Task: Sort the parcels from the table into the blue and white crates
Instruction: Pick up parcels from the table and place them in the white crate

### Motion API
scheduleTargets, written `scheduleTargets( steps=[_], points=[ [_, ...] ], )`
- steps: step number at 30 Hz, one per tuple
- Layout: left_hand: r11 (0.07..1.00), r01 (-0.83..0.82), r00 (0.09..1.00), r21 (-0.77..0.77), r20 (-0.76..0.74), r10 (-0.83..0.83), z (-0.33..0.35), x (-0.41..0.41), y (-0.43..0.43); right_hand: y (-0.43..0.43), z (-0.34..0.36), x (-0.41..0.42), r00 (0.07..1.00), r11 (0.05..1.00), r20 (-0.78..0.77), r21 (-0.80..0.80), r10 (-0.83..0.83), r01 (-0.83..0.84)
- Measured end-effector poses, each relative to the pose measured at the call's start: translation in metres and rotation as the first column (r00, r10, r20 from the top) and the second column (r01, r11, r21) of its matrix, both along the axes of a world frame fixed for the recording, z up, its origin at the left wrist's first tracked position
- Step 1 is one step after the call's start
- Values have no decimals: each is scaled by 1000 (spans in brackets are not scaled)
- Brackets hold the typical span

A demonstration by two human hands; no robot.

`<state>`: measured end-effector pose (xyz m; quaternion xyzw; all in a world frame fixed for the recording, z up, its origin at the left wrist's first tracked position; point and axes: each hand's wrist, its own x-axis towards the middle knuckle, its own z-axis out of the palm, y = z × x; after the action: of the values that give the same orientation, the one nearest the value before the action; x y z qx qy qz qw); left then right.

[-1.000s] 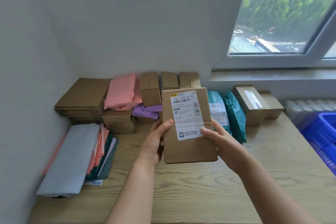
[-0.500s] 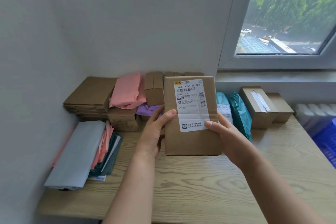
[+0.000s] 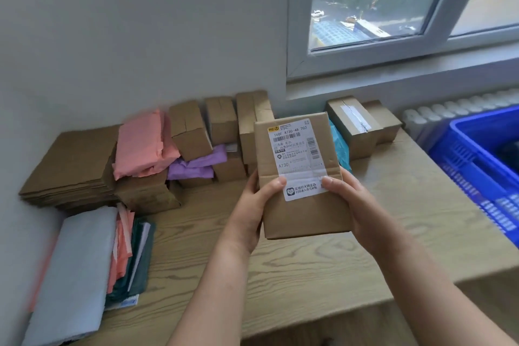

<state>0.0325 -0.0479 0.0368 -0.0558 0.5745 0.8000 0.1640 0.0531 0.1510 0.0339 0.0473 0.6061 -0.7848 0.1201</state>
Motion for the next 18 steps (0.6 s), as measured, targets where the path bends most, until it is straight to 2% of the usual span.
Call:
scheduleTargets(
  steps=[4,9,18],
  points=[
    [989,144,988,-14,65,-143,-20,4,46,37,-16,38,977,979,80,-32,-199,202],
    [954,296,953,-37,78,-293,-30,19,133,103,-23,86,896,904,151,-23,-418,426],
    [908,407,911,-93,113,-397,-34,46,332,280,-17,146,781,792,140,56,-609,607]
  ],
)
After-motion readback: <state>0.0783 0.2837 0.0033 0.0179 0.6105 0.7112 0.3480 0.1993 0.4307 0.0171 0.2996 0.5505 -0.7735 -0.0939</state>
